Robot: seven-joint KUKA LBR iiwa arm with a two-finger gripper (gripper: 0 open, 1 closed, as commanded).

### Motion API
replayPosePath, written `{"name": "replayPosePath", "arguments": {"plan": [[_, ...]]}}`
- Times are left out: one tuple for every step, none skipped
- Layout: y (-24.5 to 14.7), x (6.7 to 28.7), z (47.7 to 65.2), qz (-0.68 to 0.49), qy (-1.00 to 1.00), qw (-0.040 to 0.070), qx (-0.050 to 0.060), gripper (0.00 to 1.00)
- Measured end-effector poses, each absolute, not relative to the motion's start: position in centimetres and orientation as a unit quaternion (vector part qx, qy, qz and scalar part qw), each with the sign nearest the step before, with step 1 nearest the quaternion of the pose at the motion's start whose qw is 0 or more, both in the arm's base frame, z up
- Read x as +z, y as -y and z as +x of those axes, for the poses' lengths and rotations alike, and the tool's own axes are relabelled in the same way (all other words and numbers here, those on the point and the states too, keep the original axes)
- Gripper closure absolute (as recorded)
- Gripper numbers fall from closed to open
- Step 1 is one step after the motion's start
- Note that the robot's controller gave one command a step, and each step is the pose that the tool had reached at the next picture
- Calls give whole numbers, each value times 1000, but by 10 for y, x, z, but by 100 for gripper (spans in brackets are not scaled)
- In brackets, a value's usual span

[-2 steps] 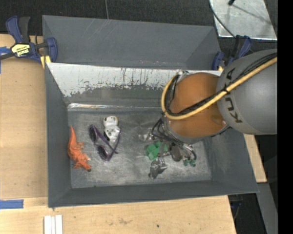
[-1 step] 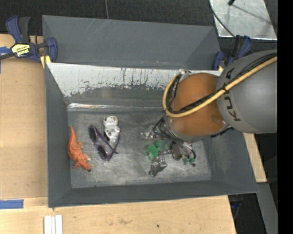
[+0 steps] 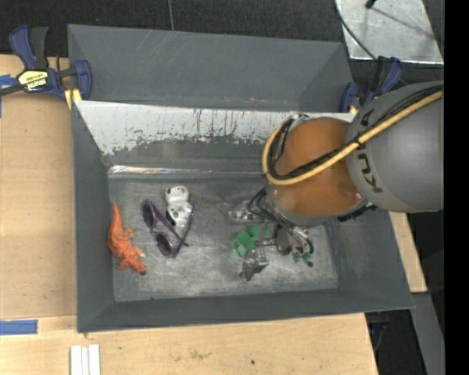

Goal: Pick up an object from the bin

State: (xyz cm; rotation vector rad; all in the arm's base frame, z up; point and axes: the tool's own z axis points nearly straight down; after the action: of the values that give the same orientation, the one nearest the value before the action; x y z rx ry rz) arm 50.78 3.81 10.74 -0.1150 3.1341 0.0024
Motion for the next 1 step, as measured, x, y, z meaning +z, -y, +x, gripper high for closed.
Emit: {"name": "replayPosePath", "arguments": {"plan": [[-33, 99, 515, -23, -1000, 0, 0, 0]]}}
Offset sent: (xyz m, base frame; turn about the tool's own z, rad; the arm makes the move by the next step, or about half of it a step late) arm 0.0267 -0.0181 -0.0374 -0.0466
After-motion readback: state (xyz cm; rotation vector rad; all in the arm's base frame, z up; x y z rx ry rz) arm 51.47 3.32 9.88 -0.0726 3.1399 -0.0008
